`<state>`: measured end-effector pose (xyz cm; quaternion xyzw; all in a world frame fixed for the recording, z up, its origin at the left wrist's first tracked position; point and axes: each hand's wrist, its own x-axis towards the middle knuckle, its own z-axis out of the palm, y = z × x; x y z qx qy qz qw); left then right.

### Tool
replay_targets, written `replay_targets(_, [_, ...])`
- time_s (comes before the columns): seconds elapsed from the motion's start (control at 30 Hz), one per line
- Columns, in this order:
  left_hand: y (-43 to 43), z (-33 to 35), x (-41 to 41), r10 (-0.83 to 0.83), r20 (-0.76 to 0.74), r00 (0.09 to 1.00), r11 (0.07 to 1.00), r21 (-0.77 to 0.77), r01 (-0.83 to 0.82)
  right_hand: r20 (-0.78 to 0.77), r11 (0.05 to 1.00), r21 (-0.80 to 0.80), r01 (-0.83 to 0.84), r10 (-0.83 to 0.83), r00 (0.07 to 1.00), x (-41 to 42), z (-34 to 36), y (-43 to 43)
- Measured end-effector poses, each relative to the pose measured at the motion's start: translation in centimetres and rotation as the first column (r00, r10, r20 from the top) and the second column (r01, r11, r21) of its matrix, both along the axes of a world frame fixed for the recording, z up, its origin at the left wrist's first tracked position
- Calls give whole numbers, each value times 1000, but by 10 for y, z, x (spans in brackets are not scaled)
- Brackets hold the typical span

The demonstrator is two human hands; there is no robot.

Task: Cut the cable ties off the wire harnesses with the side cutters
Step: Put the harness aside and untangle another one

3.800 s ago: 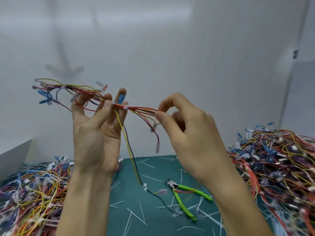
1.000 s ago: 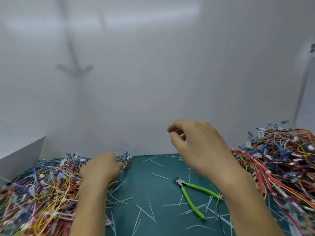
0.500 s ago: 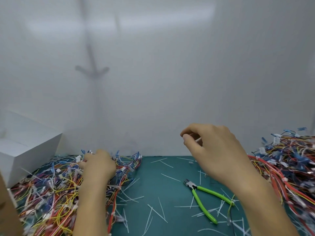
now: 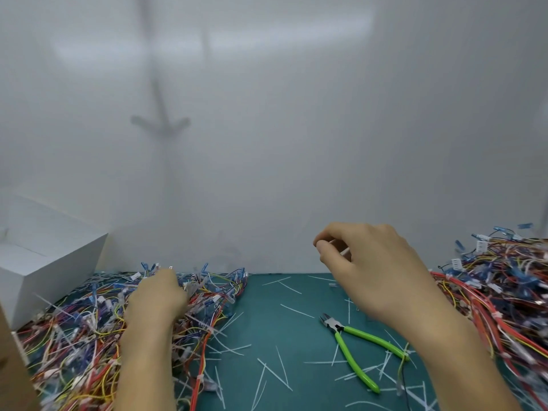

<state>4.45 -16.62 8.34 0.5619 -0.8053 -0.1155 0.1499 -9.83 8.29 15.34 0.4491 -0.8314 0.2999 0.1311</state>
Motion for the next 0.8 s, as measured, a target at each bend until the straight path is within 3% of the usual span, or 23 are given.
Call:
replay_targets(0.2, [9, 24, 10, -96, -308, 947, 993, 34, 112, -4, 1000, 16, -1, 1, 1000, 2, 1, 0])
replay_targets(0.53, [45, 56, 34, -228, -518, 825, 948, 75, 309, -12, 996, 85, -16, 17, 1000, 5, -1, -5])
replay_targets(0.7, [55, 61, 20, -243, -749, 617, 943, -34, 330, -20, 992, 119, -44, 47, 999, 8, -6, -14])
replay_targets(0.8, [66, 67, 3, -262, -870, 418, 931, -115, 346, 14, 988, 113, -105, 104, 994, 10, -12, -22])
